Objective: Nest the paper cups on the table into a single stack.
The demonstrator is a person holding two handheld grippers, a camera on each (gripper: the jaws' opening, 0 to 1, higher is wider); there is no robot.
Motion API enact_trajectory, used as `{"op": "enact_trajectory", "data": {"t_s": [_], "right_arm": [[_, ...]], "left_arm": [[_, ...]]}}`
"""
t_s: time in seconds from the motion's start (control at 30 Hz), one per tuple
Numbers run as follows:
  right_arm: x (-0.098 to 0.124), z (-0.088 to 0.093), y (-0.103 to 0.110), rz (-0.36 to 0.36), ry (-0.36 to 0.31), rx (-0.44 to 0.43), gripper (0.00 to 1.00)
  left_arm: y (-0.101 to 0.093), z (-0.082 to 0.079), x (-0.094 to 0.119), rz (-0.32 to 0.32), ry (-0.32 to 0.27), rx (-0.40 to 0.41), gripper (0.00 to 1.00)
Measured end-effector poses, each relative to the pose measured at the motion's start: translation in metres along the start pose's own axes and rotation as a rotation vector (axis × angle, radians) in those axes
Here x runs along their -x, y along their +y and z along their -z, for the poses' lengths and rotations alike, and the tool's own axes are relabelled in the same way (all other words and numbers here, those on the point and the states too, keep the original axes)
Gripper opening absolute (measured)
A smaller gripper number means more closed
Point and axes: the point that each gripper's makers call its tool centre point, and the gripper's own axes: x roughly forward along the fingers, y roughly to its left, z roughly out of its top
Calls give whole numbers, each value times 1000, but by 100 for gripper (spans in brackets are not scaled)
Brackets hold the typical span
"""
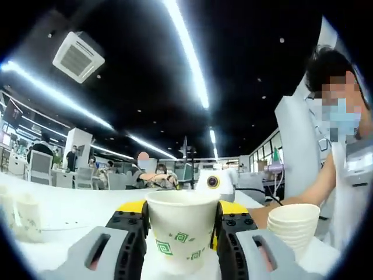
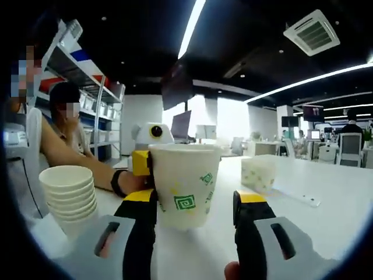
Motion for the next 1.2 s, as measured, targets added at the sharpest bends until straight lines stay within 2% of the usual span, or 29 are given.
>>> {"op": "enact_trajectory", "data": {"t_s": [0.27,0.4,0.63,0.93,1.1,1.2], "right_arm": [[-6,4,9,-35,6,-18,54],[-7,1,12,-44,3,8,43],[-3,-1,7,-26,-3,22,42],[-5,3,5,-18,8,-8,42],[3,0,2,4,-8,-11,42],[11,-5,-8,33,-33,-26,42]], "left_arm": [[2,2,2,-5,4,24,49],[3,2,2,1,9,9,49],[10,2,5,-1,-2,45,49],[13,4,6,-27,7,20,49],[11,-6,7,-26,-34,25,54],[15,-9,8,-42,-53,18,59]]}}
